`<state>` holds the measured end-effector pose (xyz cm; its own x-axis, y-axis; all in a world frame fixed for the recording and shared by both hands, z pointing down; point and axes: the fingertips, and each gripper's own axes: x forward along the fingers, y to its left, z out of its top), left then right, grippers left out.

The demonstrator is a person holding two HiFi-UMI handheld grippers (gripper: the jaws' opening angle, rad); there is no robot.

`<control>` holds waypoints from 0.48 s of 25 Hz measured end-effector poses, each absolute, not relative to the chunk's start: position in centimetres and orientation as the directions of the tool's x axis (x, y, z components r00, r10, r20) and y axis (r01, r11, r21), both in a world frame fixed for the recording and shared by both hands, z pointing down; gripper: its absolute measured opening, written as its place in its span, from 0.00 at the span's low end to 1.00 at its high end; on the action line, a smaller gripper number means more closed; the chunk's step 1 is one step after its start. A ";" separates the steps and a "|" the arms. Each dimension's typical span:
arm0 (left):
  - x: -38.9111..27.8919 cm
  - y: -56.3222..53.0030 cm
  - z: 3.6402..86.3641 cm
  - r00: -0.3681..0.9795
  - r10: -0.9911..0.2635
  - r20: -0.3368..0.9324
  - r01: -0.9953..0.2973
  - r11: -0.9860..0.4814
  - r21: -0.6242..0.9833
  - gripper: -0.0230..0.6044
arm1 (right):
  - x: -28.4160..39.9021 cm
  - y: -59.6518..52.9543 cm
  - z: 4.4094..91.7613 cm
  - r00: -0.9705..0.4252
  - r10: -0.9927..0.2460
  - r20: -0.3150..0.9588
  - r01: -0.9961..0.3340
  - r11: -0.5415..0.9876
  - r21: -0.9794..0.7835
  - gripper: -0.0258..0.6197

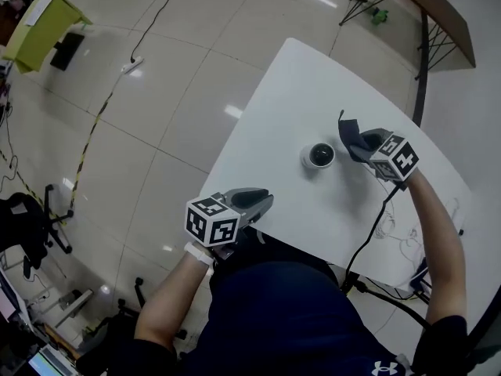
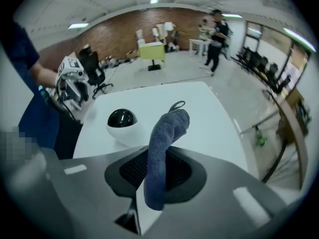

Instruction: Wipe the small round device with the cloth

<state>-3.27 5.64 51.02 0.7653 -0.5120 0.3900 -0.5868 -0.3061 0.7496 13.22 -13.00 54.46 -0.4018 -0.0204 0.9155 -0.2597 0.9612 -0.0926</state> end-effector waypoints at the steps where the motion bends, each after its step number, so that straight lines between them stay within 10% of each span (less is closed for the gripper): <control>1: -3.6 5.9 51.3 0.752 -0.527 0.396 -0.596 -0.288 0.749 0.15 | 11.7 -14.1 54.1 -0.393 -0.023 0.919 -0.165 0.985 -0.046 0.16; 12: -9.5 9.3 52.4 0.596 -0.678 0.431 -0.654 -0.100 0.749 0.14 | -7.2 -5.2 55.6 -0.303 0.336 0.892 0.364 0.906 -0.218 0.16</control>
<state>-9.48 9.29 52.41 0.5963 -0.6776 0.4305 -0.6545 -0.0997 0.7495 -7.17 -5.15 55.60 -0.3032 0.3361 0.8917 0.3635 0.9058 -0.2178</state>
